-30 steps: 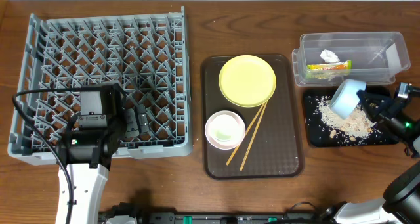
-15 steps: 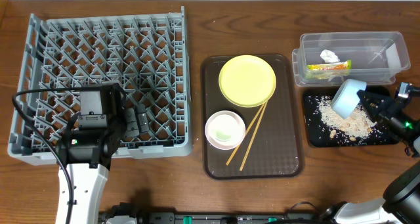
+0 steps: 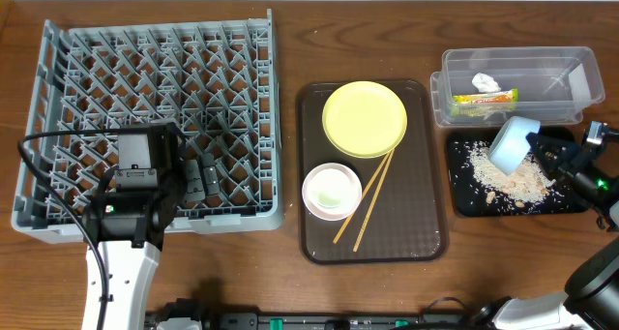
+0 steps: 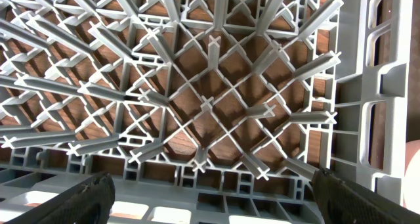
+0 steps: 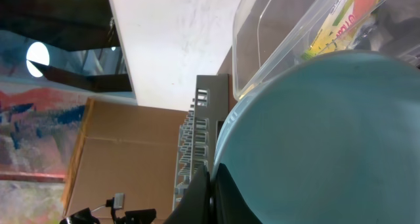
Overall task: Sort waste into correct bins and load items into the dishwasher rack
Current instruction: 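Tip the blue bowl over the black tray to pour out the rice, then place the emptied blue bowl onto the yellow plate with the right gripper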
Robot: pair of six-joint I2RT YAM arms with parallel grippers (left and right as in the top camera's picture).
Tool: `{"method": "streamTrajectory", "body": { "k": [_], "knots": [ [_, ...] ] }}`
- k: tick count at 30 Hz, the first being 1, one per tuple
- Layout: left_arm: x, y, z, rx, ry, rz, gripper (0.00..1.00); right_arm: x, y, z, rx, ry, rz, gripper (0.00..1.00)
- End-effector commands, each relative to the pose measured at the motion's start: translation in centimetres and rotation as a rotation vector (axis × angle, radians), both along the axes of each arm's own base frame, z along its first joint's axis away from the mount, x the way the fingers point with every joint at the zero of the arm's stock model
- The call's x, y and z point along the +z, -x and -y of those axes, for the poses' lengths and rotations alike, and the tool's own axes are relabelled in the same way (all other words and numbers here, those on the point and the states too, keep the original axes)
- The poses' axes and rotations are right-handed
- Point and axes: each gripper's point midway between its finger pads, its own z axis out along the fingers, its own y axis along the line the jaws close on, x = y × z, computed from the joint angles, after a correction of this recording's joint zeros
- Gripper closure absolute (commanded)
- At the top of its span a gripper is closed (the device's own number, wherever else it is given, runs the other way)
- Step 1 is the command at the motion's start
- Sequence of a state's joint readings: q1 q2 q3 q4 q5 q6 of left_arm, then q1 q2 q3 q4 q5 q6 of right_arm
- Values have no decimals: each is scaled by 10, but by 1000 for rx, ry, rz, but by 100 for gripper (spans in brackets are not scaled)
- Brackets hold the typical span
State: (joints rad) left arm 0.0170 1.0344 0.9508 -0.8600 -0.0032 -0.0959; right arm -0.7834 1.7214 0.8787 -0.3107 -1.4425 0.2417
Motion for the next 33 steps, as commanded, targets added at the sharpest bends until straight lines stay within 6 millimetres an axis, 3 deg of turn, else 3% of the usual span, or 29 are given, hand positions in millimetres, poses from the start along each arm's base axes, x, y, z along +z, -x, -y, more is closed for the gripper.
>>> {"method": "streamTrajectory", "body": {
  "k": [1,7,12,16,21,27,33],
  "knots": [
    [7,-4,-2,-1,-9,18,2,9,-3,-5,33,2,43,99],
    [8,-5,-2,-1,-9,21,2,14,-11,-47,149,-10,35,99],
    [8,-5,-2,-1,-9,25,2,41,-13,-106,309,69,116,99],
    [8,-5,-2,-1,-9,25,2,54,-20,-154,365,252,150,99],
    [8,-5,-2,-1,-9,25,2,23,-38,-194,328,644,135,99],
    [8,-6,-2,-1,-9,26,2,-23,-50,-224,320,1085,135,99],
    [8,-6,-2,-1,-9,26,2,-37,-53,-273,413,1190,281,99]
  ]
}}
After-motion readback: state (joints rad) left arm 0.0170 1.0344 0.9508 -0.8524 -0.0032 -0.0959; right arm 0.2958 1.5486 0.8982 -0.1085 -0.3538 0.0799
